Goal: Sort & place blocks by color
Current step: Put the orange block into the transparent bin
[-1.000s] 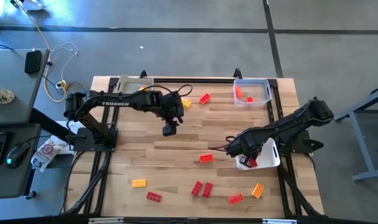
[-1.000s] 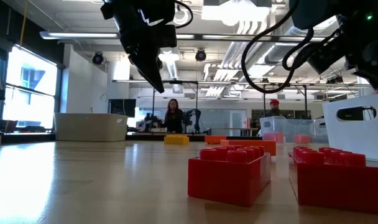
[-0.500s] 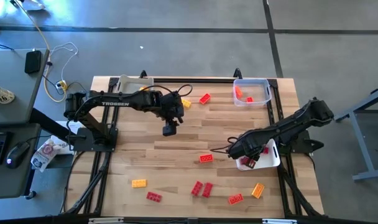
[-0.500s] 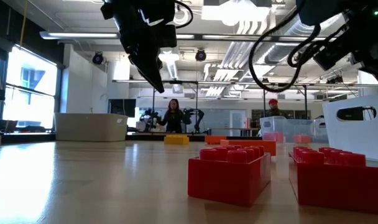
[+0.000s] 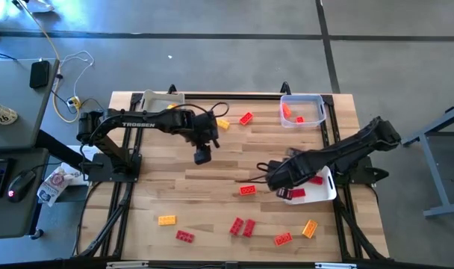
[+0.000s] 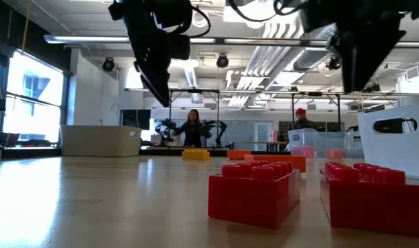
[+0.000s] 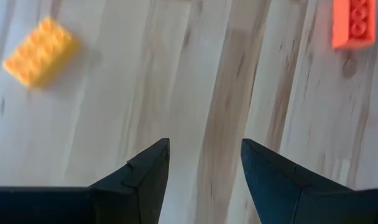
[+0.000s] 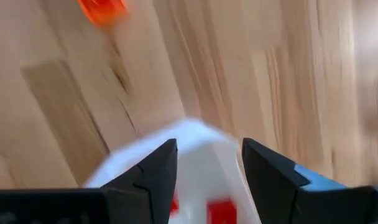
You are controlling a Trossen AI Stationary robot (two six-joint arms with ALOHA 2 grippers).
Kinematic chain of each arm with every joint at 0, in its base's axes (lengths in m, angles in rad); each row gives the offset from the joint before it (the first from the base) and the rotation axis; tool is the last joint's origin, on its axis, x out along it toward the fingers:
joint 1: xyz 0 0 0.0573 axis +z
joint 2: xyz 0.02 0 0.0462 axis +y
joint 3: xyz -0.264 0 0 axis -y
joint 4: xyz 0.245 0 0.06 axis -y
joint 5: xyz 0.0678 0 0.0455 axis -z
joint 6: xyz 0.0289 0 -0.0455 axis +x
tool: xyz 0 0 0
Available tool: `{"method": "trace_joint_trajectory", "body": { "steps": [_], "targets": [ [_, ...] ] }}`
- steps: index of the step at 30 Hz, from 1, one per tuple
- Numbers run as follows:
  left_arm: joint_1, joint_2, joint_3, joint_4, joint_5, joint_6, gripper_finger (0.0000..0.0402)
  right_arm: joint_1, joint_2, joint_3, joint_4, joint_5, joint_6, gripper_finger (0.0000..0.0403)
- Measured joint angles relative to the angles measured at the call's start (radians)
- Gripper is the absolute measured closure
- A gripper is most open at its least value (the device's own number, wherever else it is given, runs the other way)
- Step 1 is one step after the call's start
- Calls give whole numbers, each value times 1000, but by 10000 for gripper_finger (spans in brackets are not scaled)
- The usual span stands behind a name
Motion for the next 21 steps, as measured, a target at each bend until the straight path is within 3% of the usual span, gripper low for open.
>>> {"method": "trace_joint_trajectory", "body": {
  "steps": [11, 21],
  "targets": [
    [-41, 0, 0, -174, -43, -103, 216, -47, 0, 2, 343, -21, -393, 235],
    [-140, 0, 0, -318, -45, -178, 216, -54, 0, 2, 540, -46, -530, 194]
  ]
}}
